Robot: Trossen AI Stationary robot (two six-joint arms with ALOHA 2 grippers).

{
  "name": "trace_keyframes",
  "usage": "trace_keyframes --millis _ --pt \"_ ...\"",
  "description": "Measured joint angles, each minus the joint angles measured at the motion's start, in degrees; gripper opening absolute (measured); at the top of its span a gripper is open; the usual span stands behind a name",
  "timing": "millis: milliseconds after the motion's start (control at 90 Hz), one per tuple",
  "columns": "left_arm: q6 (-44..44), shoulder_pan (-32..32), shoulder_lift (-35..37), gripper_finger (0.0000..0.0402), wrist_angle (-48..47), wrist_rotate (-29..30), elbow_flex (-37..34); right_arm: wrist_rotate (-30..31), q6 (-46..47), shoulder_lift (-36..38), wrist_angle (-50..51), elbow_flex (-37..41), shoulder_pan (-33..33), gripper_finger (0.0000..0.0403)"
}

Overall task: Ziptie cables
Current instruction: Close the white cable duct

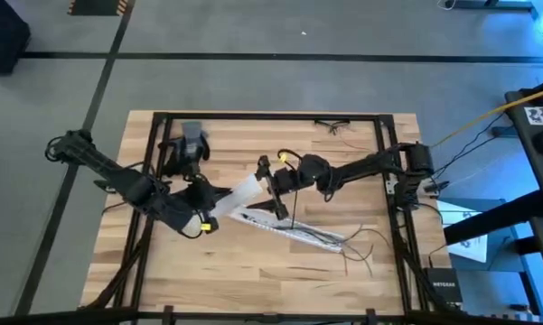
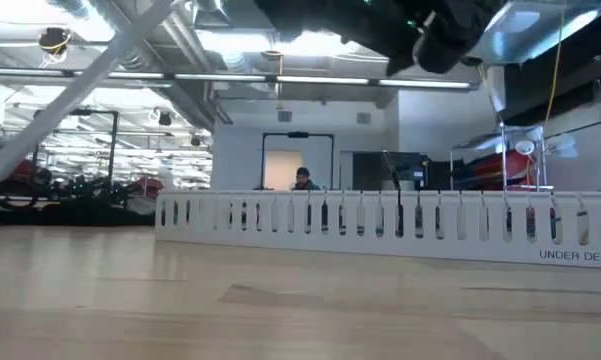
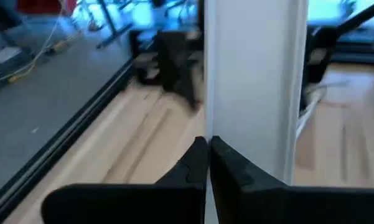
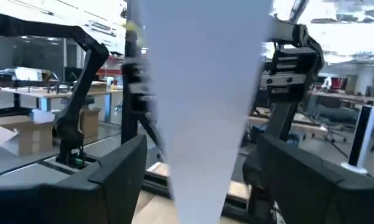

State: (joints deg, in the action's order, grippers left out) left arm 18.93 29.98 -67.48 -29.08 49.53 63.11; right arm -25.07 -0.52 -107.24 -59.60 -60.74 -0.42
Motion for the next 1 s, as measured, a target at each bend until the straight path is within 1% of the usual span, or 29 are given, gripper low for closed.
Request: trace_keyframes --millis 122,278,467,578,789,889,1000 --pt "-2.0 -1.0 0.1 0.0 1.9 -1.7 0.0 -2.4 -0.2 -0.3 1.3 -2.1 0.0 0.0296" --pt "-1.5 -1.4 0.1 0.0 1.9 -1.9 0.0 -2.8 -0.1 -0.3 1.3 -3.1 0.0 0.0296" --pt "-1.4 -1.6 0.1 0.0 3.3 -2.2 0.0 -6.8 -0.5 -0.3 -0.2 -3.6 0.0 0.0296" --pt "-1.7 -1.6 0.1 0.0 4.0 -2.2 0.0 -7.1 -1.2 -0.3 -1.1 -3.6 0.0 0.0296" --pt "-4.6 -1.6 0.1 0.0 6.3 -1.9 0.0 -7.5 -1.0 -0.3 -6.5 -3.5 0.1 0.0295" --pt "-4.6 -1.6 0.1 0.0 6.3 -1.9 0.0 -7.5 -0.8 -0.3 -8.0 -3.5 0.1 0.0279" --pt "-4.6 -2.2 0.1 0.0 6.3 -2.0 0.0 -7.5 -0.8 -0.3 -7.4 -4.1 0.1 0.0246"
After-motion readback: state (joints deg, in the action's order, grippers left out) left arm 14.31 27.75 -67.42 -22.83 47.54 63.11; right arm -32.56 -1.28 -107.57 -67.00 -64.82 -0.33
